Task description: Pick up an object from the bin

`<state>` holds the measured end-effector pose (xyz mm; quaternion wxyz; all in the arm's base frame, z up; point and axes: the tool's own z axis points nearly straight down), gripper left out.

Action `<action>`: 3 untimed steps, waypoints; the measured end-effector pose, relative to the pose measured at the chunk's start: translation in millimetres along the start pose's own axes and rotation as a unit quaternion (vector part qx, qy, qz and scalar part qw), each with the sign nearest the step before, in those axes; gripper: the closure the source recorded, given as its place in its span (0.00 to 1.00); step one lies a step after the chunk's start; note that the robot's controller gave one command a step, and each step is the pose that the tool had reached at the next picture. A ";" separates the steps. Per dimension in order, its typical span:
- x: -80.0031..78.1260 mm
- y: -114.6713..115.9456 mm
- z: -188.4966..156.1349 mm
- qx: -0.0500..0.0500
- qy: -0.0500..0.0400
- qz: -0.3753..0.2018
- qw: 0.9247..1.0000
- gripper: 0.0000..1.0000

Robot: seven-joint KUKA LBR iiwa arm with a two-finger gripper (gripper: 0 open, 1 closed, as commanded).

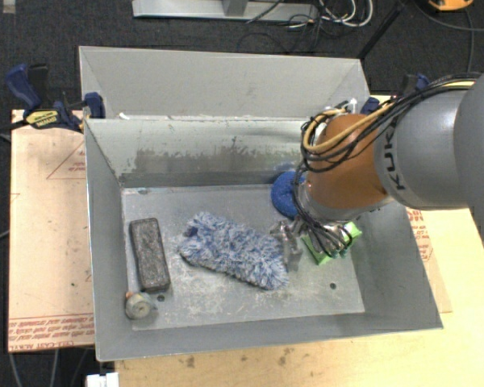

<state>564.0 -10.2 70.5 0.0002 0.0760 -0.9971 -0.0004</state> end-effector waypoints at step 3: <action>-10.0 -7.5 -149.5 -0.001 0.001 0.016 1.000 1.00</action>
Offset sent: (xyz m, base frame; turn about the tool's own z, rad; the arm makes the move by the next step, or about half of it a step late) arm 0.0000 0.0000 0.0000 0.0000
